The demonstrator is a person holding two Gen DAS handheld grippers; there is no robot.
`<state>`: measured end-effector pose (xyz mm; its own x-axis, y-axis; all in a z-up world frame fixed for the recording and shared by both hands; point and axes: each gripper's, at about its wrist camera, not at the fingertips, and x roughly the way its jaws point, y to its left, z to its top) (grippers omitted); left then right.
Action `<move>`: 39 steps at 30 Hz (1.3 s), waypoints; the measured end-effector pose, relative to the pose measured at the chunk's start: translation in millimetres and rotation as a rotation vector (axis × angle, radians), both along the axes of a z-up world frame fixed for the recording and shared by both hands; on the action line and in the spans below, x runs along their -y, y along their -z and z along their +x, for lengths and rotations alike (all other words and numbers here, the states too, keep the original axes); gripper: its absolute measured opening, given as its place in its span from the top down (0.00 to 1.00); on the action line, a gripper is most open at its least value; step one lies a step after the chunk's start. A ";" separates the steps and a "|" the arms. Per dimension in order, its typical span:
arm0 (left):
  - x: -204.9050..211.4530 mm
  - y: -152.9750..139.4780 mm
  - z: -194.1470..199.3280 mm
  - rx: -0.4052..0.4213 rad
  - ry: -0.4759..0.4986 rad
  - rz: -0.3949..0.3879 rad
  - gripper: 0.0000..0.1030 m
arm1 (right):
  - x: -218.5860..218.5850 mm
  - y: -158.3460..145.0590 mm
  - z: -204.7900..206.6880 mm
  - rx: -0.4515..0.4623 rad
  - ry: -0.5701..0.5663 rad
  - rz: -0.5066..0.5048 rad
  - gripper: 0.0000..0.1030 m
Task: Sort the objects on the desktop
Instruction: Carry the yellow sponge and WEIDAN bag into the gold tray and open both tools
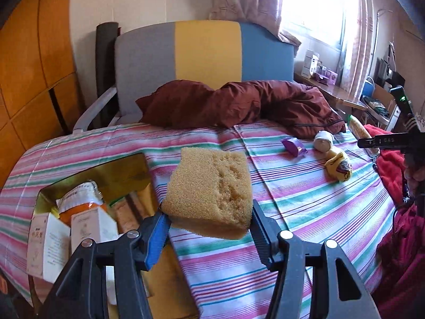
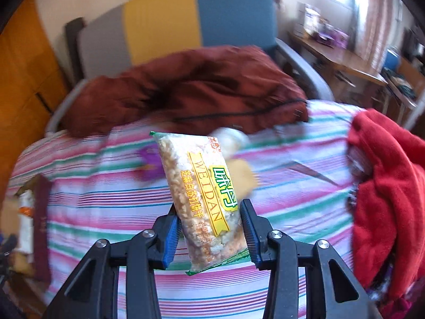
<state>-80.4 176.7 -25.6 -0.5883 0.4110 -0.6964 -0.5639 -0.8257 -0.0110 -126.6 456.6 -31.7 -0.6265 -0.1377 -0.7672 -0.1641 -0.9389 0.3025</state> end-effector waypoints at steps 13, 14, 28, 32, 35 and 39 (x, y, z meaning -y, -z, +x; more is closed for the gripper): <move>65.8 -15.6 -7.6 -0.022 -0.114 0.050 0.44 | 187.5 -41.6 -1.5 -0.144 -0.288 -0.220 0.58; 73.4 -17.1 -9.6 -0.022 -0.128 0.059 0.44 | 201.1 -42.3 -1.7 -0.143 -0.308 -0.241 0.58; 192.3 -17.3 -54.2 0.025 -0.359 0.133 0.44 | 334.6 -55.1 -4.6 -0.104 -0.440 -0.335 0.58; 185.9 -10.2 -63.8 0.027 -0.358 0.113 0.44 | 351.5 -55.5 -21.9 -0.086 -0.408 -0.367 0.57; 173.7 -2.4 -75.0 0.031 -0.356 0.076 0.43 | 364.6 -55.3 -37.6 -0.082 -0.404 -0.381 0.55; 164.7 4.5 -81.9 0.050 -0.364 0.057 0.42 | 375.7 -54.1 -48.7 -0.078 -0.403 -0.377 0.40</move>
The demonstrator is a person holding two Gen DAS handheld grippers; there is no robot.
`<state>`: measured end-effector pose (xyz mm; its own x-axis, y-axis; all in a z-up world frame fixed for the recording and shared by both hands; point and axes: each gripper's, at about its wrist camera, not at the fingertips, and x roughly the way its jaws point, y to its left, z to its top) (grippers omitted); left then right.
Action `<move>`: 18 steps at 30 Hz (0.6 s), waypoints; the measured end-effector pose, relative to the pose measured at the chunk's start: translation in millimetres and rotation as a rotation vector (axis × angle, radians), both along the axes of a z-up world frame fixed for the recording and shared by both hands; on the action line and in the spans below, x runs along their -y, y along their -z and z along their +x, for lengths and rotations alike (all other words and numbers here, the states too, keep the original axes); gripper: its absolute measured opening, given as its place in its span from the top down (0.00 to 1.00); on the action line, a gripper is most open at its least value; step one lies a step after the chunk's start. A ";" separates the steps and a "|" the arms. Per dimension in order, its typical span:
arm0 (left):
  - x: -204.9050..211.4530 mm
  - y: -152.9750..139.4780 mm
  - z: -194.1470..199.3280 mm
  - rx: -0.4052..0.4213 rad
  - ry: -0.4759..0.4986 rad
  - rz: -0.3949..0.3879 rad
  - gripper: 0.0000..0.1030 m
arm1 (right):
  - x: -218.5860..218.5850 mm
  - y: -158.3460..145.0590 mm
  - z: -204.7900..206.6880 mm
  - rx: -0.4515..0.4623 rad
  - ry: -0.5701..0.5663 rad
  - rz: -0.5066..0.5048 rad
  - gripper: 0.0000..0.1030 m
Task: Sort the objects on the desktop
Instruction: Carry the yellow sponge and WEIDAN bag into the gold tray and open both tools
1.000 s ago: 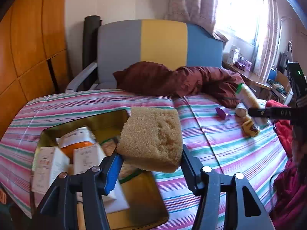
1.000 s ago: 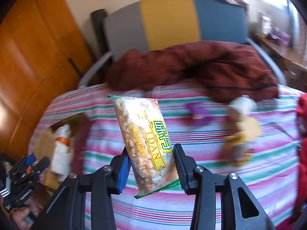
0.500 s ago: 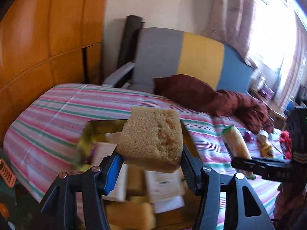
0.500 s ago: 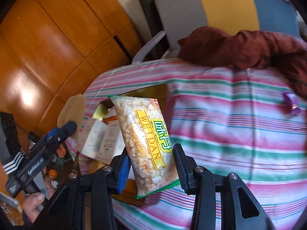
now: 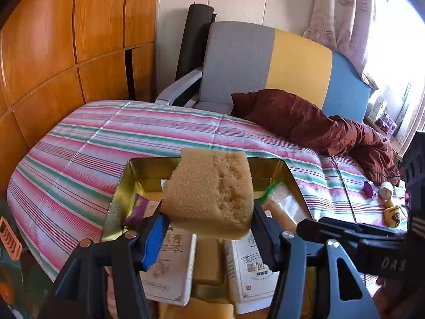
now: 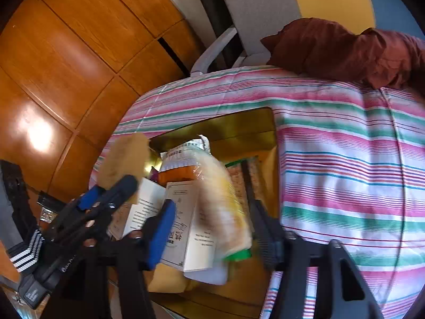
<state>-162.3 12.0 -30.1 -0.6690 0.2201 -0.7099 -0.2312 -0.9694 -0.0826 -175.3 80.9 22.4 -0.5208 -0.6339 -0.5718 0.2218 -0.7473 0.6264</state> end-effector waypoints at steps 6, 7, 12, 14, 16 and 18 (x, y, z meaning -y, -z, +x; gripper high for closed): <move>-4.1 2.1 6.9 -0.013 0.005 -0.008 0.39 | 5.1 10.1 5.8 0.000 -0.014 0.035 0.40; -4.1 2.0 7.7 -0.012 0.002 -0.007 0.39 | 5.1 11.6 7.4 -0.001 -0.013 0.039 0.40; -3.0 -0.7 14.7 -0.012 -0.006 -0.007 0.34 | 1.6 12.5 15.8 -0.009 -0.003 0.044 0.40; -2.8 -3.5 18.3 -0.019 -0.007 -0.009 0.31 | -0.4 11.7 20.1 -0.019 0.003 0.051 0.40; -2.1 -6.3 21.9 -0.025 -0.007 -0.008 0.30 | -2.2 9.7 25.8 -0.027 0.013 0.061 0.40; -1.0 -9.9 25.7 -0.032 -0.011 -0.005 0.26 | -4.1 7.6 31.2 -0.040 0.024 0.077 0.40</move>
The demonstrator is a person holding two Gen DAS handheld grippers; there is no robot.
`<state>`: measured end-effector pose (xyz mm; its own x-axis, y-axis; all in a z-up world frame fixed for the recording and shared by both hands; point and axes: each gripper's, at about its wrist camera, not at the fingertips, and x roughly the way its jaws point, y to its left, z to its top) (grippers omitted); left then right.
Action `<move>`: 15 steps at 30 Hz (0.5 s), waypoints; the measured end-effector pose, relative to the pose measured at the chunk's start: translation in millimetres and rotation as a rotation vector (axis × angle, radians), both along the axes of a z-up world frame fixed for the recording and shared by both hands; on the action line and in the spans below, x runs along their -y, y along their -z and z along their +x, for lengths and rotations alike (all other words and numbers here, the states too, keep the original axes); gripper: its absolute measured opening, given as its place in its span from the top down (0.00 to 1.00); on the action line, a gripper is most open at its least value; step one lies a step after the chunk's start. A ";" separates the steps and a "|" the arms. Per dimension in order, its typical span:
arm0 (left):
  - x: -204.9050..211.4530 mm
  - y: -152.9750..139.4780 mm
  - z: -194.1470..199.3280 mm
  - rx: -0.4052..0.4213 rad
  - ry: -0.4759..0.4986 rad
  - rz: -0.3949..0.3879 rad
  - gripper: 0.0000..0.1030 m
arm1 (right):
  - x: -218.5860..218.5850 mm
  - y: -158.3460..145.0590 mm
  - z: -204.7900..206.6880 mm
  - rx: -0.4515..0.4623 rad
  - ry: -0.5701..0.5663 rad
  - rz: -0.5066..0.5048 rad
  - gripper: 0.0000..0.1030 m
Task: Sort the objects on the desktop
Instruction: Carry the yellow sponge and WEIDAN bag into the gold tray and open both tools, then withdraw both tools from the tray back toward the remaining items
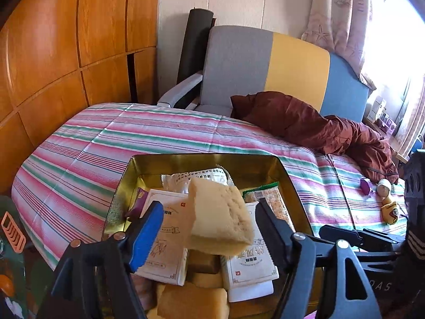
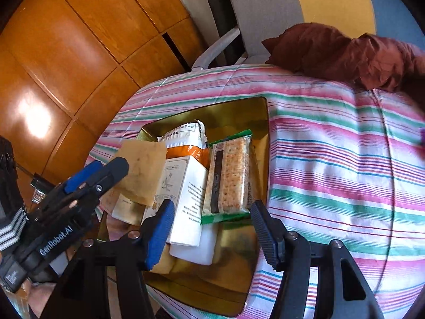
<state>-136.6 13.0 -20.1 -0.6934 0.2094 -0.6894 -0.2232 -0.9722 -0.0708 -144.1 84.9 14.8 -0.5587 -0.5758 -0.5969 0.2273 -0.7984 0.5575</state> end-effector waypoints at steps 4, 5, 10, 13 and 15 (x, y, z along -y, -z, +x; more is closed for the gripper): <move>-0.2 -8.3 8.9 -0.020 0.006 0.007 0.20 | -5.5 -3.6 12.2 -0.027 0.024 0.022 0.40; -0.9 -9.9 10.4 -0.025 0.007 0.005 0.20 | -7.2 -4.4 15.2 -0.033 0.031 0.030 0.40; -4.0 -18.0 20.9 -0.039 0.018 0.011 0.20 | -16.7 -5.5 28.8 -0.052 0.058 0.049 0.40; -8.4 -24.0 29.0 -0.053 0.031 0.016 0.20 | -23.7 -4.6 35.8 -0.059 0.080 0.063 0.40; -13.7 -27.2 34.1 -0.064 0.047 0.013 0.21 | -31.0 -2.5 40.5 -0.060 0.099 0.069 0.40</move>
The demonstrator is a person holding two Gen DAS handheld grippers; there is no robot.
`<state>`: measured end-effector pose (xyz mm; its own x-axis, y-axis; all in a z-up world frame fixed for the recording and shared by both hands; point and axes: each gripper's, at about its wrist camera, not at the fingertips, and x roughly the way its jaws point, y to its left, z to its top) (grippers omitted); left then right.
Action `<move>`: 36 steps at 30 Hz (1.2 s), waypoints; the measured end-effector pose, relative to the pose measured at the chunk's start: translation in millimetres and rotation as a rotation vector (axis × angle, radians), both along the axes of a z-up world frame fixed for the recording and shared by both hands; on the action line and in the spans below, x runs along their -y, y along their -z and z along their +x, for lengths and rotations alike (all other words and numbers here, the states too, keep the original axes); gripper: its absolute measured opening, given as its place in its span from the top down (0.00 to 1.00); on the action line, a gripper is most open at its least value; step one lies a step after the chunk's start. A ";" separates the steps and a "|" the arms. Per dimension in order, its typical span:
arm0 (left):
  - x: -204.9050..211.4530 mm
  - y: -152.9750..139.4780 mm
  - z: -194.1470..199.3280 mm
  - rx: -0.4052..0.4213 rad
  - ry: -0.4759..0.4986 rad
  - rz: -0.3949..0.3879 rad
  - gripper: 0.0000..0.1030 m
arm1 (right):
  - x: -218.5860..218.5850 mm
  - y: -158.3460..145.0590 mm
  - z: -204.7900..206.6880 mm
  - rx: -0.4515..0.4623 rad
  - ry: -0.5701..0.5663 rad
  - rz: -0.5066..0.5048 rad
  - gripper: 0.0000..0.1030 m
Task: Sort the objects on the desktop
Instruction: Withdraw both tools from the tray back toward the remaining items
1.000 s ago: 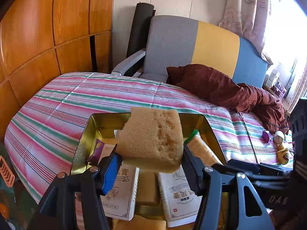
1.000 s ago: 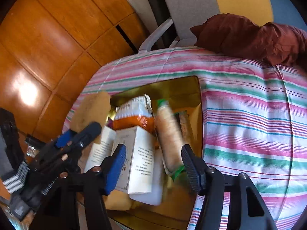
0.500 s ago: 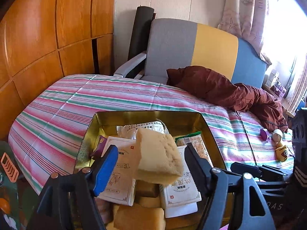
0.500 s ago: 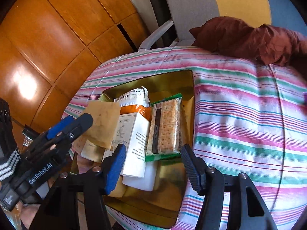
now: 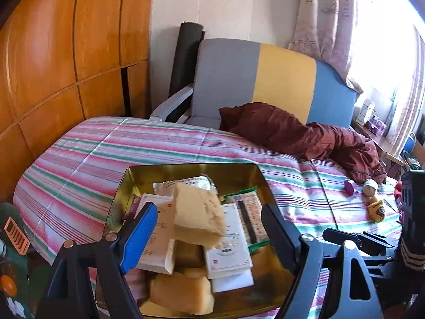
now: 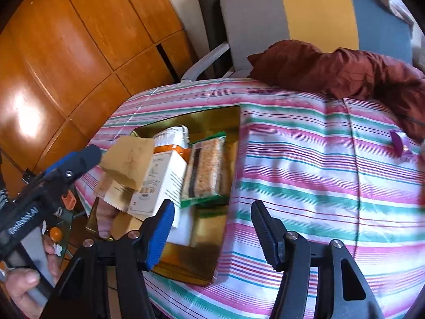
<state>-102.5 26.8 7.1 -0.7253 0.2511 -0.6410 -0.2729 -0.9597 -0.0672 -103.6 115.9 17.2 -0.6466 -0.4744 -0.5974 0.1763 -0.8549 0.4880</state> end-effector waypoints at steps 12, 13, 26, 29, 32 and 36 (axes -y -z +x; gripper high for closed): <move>-54.5 1.4 18.2 0.000 0.146 -0.018 0.22 | -85.9 19.7 33.7 0.037 0.203 0.004 0.40; -61.1 1.7 20.2 -0.003 0.165 -0.022 0.21 | -95.2 22.2 36.6 0.044 0.226 0.008 0.40; -120.4 14.8 34.5 0.046 0.334 -0.023 0.22 | -218.6 50.7 72.0 0.155 0.507 0.000 0.35; -131.8 21.1 37.6 0.064 0.364 -0.035 0.22 | -250.6 50.2 74.8 0.185 0.569 0.010 0.32; -142.1 27.1 38.7 0.080 0.389 -0.049 0.22 | -275.4 49.7 71.1 0.206 0.606 0.040 0.32; -154.8 34.3 38.2 0.098 0.418 -0.063 0.22 | -300.3 58.1 53.6 0.256 0.627 0.061 0.31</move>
<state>-64.2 181.6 -27.2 -0.5043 0.4684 -0.7255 -0.6340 -0.7712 -0.0573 -50.0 416.2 -40.9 -0.6227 -0.0165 -0.7823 -0.4763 -0.7853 0.3957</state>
